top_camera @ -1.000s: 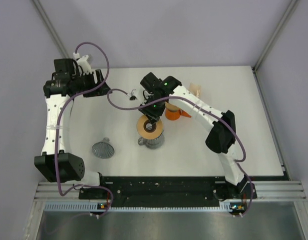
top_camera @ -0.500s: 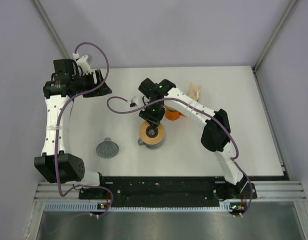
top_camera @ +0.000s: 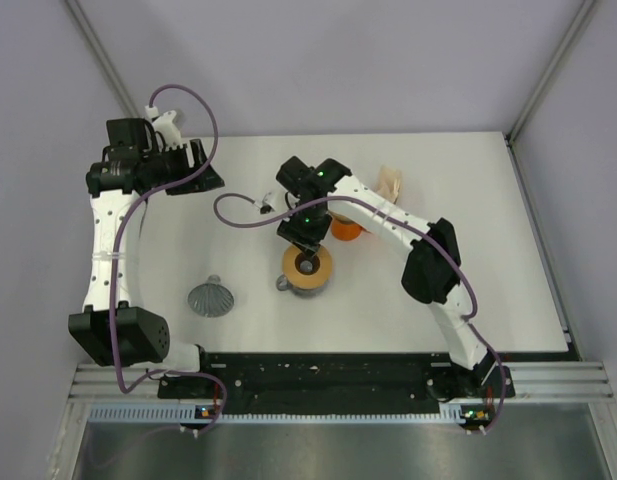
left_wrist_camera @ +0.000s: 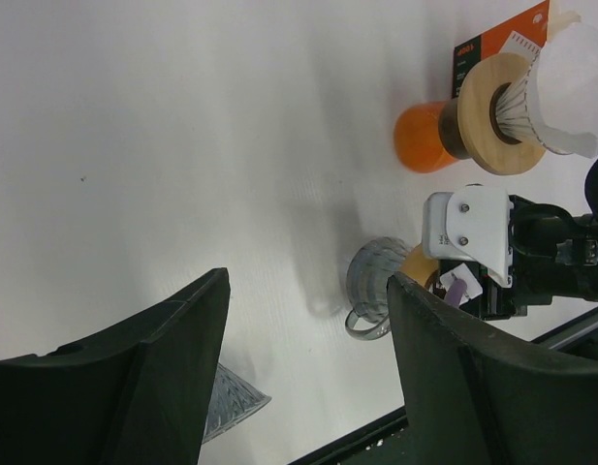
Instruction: Place the coffee filter in the dripper
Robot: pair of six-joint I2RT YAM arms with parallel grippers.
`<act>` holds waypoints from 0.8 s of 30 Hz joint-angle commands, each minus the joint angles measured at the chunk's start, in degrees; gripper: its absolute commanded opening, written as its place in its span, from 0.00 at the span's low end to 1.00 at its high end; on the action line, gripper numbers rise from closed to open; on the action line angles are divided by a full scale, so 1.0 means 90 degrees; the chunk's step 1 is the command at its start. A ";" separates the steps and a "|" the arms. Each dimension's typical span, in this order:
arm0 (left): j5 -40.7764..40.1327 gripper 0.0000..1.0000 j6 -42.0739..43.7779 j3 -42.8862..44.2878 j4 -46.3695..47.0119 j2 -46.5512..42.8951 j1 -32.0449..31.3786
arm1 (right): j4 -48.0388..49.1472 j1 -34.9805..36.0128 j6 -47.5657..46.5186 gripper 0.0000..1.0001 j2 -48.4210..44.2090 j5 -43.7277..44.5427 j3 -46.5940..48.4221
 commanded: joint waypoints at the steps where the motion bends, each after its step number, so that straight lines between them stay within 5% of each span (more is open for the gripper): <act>1: 0.0168 0.72 0.0117 -0.0067 0.0237 -0.0209 0.0042 | 0.0080 0.0132 -0.0010 0.54 -0.0046 -0.0104 0.0395; 6: 0.0091 0.72 0.0253 -0.0019 0.0111 -0.0248 0.0052 | 0.0060 0.0142 0.0028 0.54 -0.0144 -0.0104 0.0444; 13: -0.0590 0.72 0.2780 -0.0115 -0.1558 -0.0316 0.0062 | 0.0216 0.0201 0.0126 0.55 -0.0758 -0.0495 0.0552; 20: -0.1568 0.72 0.5738 -0.2066 -0.2713 -0.1261 0.0159 | 0.1113 0.0240 0.0078 0.55 -0.2074 -0.1343 -0.0471; 24: -0.1833 0.73 0.6317 -0.2859 -0.2605 -0.1566 0.0481 | 0.2109 0.0259 -0.0001 0.56 -0.3003 -0.1520 -0.1692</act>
